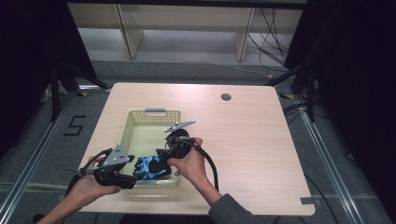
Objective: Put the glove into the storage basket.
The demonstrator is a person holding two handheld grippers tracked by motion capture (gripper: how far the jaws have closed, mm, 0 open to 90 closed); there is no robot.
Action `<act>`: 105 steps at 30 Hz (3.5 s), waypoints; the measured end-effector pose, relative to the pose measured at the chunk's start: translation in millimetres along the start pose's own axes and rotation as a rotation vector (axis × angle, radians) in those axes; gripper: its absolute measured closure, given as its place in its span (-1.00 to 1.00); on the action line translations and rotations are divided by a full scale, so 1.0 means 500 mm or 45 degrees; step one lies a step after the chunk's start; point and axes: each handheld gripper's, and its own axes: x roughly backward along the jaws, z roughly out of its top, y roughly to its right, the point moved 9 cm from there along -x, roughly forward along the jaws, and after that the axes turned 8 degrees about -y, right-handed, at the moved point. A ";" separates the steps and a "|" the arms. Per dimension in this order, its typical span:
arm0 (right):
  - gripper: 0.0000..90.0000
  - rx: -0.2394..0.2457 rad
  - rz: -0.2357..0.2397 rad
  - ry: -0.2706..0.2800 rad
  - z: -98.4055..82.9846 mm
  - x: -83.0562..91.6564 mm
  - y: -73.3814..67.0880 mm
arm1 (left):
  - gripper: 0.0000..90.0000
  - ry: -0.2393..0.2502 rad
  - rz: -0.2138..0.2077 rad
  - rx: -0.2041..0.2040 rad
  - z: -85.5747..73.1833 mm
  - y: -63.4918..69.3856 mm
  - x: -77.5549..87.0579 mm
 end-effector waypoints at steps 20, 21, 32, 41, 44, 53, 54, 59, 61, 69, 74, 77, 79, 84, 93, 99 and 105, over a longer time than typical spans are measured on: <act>-0.07 0.033 0.053 0.175 -0.053 0.123 0.075 | -0.52 0.202 -0.106 0.125 0.025 0.056 0.008; -0.08 0.042 0.060 0.183 -0.055 0.128 0.078 | -0.53 0.203 -0.111 0.119 0.025 0.059 0.007; -0.13 0.039 0.030 0.258 -0.093 0.191 0.111 | -0.56 0.237 -0.173 0.125 0.031 0.098 0.002; -0.17 -0.022 0.028 0.266 -0.128 0.210 0.129 | -0.56 0.249 -0.191 0.121 0.040 0.113 -0.002; -0.18 -0.016 0.018 0.265 -0.139 0.213 0.135 | -0.56 0.249 -0.200 0.115 0.040 0.118 -0.003; -0.21 0.042 -0.028 0.311 -0.159 0.229 0.149 | -0.58 0.263 -0.221 0.102 0.038 0.133 -0.007; -0.21 0.023 -0.029 0.309 -0.164 0.232 0.149 | -0.58 0.252 -0.224 0.108 0.036 0.136 -0.006; -0.25 0.018 -0.025 0.340 -0.177 0.237 0.148 | -0.58 0.261 -0.257 0.101 0.035 0.149 -0.006; -0.27 -0.001 -0.018 0.345 -0.184 0.238 0.144 | -0.58 0.263 -0.254 0.097 0.034 0.153 -0.006; -0.38 0.004 -0.007 0.353 -0.204 0.236 0.145 | -0.58 0.264 -0.271 0.090 0.033 0.167 -0.008; -0.47 0.085 -0.047 0.338 -0.220 0.231 0.148 | -0.58 0.266 -0.289 0.098 0.037 0.181 -0.012; -0.49 0.086 -0.033 0.327 -0.233 0.225 0.147 | -0.58 0.266 -0.298 0.079 0.039 0.190 -0.015; -0.49 0.053 -0.010 0.312 -0.243 0.223 0.141 | -0.58 0.260 -0.304 0.078 0.037 0.196 -0.015; -0.50 0.074 -0.015 0.307 -0.253 0.216 0.143 | -0.58 0.258 -0.299 0.051 0.033 0.204 -0.014; -0.64 0.050 -0.021 0.292 -0.266 0.212 0.133 | -0.58 0.228 -0.316 0.009 0.014 0.220 -0.026; -0.64 0.064 -0.023 0.279 -0.280 0.208 0.133 | -0.58 0.197 -0.313 0.026 0.000 0.223 -0.035; -0.64 0.055 -0.029 0.245 -0.299 0.200 0.136 | -0.58 0.166 -0.335 0.005 -0.018 0.224 -0.039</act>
